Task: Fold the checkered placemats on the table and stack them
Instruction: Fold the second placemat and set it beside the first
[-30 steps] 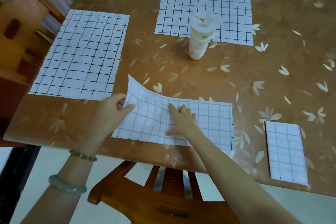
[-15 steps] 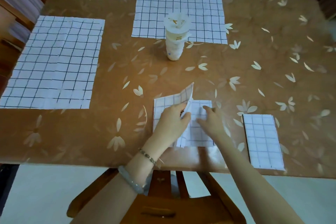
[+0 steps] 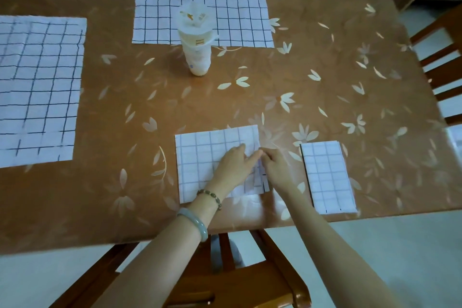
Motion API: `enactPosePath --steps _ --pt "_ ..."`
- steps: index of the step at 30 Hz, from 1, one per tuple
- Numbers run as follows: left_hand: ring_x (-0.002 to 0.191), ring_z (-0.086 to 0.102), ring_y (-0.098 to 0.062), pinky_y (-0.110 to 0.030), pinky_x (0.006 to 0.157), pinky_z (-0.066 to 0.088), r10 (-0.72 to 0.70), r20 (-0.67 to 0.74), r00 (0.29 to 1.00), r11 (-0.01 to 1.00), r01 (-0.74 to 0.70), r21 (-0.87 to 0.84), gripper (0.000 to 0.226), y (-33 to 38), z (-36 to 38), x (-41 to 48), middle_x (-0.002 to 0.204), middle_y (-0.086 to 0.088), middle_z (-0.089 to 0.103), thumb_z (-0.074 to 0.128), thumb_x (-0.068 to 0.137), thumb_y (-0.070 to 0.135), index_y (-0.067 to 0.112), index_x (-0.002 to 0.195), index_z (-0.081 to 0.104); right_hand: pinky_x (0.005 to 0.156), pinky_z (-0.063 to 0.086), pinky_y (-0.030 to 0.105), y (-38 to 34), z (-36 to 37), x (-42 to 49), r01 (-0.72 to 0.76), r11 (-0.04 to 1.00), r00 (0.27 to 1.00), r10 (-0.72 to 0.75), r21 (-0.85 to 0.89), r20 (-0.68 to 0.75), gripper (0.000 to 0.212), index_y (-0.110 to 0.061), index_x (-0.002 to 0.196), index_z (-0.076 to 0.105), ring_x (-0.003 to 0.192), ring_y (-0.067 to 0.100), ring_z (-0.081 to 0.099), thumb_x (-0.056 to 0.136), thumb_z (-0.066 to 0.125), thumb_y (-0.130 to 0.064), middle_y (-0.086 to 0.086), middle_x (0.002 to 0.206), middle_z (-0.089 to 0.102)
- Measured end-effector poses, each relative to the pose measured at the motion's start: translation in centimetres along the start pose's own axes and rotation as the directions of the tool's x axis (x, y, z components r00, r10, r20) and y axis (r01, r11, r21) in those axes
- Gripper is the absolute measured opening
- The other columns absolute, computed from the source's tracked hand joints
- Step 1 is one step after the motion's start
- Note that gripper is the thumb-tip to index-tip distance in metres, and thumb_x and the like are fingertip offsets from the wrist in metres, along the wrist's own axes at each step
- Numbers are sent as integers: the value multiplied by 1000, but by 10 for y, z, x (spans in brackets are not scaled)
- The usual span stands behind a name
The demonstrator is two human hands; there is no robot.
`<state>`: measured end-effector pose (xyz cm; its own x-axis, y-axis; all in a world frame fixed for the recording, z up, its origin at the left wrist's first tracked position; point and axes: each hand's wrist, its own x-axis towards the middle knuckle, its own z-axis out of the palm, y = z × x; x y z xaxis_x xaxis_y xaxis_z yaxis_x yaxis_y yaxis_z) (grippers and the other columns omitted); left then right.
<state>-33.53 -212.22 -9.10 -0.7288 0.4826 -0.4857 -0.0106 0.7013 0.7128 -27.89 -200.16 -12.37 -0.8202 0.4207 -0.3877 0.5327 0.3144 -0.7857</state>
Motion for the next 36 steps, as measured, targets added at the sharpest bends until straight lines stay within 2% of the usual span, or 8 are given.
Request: enactPosePath --steps 3,5,9,21,24,27,31,36 --pt "129 39 -25 -37 107 31 42 -70 997 989 -31 145 64 -14 2 -5 139 -7 48 34 96 56 12 142 41 73 45 33 2 -4 0 -92 992 996 93 82 -10 32 -7 90 67 79 14 59 92 42 -27 12 85 67" --pt "139 27 -24 -37 113 21 154 -210 966 933 -72 353 62 -40 -6 -8 150 -6 37 28 99 53 13 145 37 79 45 27 2 -5 2 -122 989 991 126 87 -44 25 -11 103 66 92 11 60 92 50 -27 1 97 68" --pt "148 8 -26 -42 119 5 170 -373 912 847 58 529 73 -100 -34 -13 159 -11 18 17 97 55 8 151 21 66 37 11 -4 -4 3 -117 993 987 117 6 -113 24 -16 109 61 89 13 56 86 58 -12 0 94 64" --pt "148 5 -21 -42 119 -2 140 -283 949 735 91 671 77 -137 -46 -12 160 -9 12 15 97 59 5 152 14 62 36 8 -1 4 7 -119 991 971 103 -62 -218 29 -12 108 62 85 16 58 85 47 -4 2 96 66" --pt "148 8 -22 -45 119 1 143 -267 953 722 84 687 78 -141 -43 -10 160 -10 14 14 96 60 5 152 15 63 40 22 0 8 7 -70 980 967 20 -189 -253 28 -9 106 58 82 24 55 81 48 0 8 97 58" --pt "148 11 -24 -47 119 3 150 -270 951 713 85 696 79 -143 -41 -9 159 -10 16 15 96 60 5 152 16 64 49 42 -6 24 9 123 864 908 -296 -488 -297 44 -1 108 56 79 37 54 67 53 14 19 96 52" --pt "146 20 -27 -50 119 9 149 -275 950 711 90 697 79 -144 -39 -7 158 -14 21 14 96 59 2 150 21 98 43 51 -36 73 15 496 653 823 -564 -572 70 49 6 117 55 113 41 52 69 53 9 27 123 55" --pt "146 20 -26 -49 118 10 170 -273 947 699 79 711 77 -149 -37 -5 158 -14 20 6 97 57 2 150 21 109 33 49 -35 113 30 577 509 808 -472 -639 353 50 3 130 51 132 30 44 90 33 -23 18 137 51"
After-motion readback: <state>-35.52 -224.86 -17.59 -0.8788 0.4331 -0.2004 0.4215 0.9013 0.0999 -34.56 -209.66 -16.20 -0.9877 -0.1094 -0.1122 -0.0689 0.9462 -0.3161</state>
